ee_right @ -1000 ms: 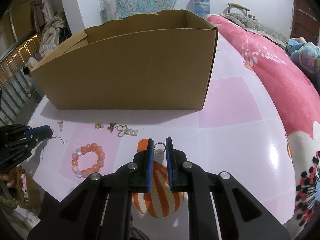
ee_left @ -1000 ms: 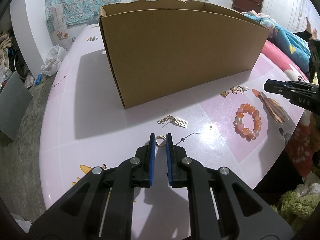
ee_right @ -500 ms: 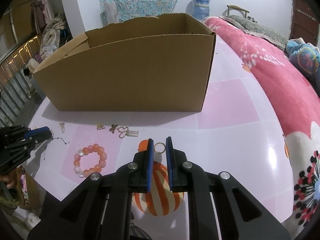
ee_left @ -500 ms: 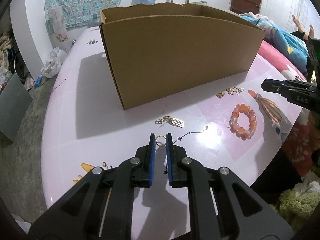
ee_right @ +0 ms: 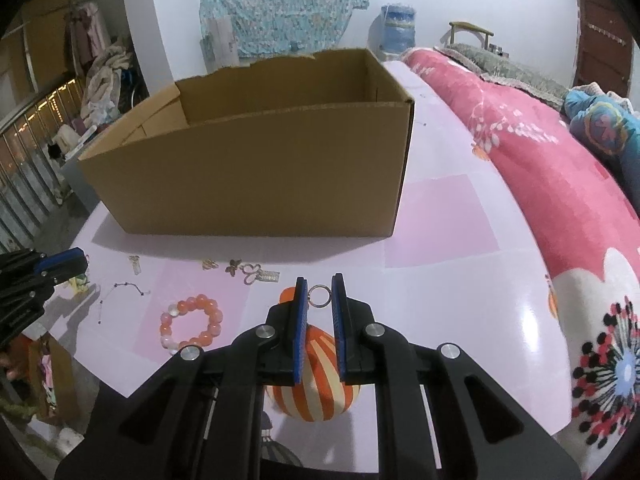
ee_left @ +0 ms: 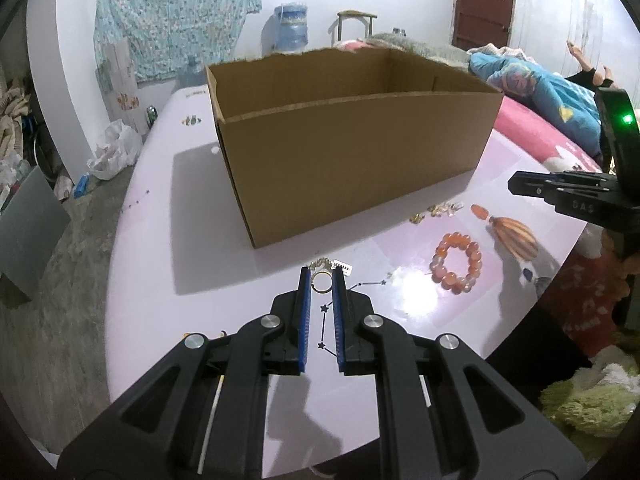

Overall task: Organize jewelry
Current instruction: 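Carry the gold ring into the box and open the left gripper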

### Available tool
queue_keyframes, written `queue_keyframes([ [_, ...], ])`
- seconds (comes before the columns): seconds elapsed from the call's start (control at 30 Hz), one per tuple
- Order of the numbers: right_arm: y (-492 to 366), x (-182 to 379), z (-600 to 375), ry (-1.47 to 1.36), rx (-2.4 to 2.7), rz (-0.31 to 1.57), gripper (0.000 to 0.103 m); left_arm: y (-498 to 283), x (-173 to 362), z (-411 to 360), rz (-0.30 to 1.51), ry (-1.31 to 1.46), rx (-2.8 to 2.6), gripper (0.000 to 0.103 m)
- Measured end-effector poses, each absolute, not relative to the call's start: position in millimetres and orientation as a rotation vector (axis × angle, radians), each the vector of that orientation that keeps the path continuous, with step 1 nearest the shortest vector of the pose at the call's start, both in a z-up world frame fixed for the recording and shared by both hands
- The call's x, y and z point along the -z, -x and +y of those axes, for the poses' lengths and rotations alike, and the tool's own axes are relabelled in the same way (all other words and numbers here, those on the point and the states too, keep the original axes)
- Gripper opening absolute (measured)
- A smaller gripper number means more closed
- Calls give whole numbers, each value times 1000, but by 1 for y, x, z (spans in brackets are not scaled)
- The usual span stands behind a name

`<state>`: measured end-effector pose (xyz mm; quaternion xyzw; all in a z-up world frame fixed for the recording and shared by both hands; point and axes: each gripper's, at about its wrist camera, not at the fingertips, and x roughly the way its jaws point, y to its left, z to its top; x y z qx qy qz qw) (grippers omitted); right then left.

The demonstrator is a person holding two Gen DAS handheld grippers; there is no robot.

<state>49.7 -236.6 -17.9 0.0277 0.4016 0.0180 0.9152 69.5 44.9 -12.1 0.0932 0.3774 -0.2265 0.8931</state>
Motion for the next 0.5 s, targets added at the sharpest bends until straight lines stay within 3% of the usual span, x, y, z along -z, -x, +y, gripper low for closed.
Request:
queue_keyframes([
  [0.3,-39,-51,-228,-19,-84,691,12,-64,-56,39,636,-186,531,10],
  [0.5,-79,-105,-220,9,-204,580,12,-102,-103,15,552,-203,607,10],
])
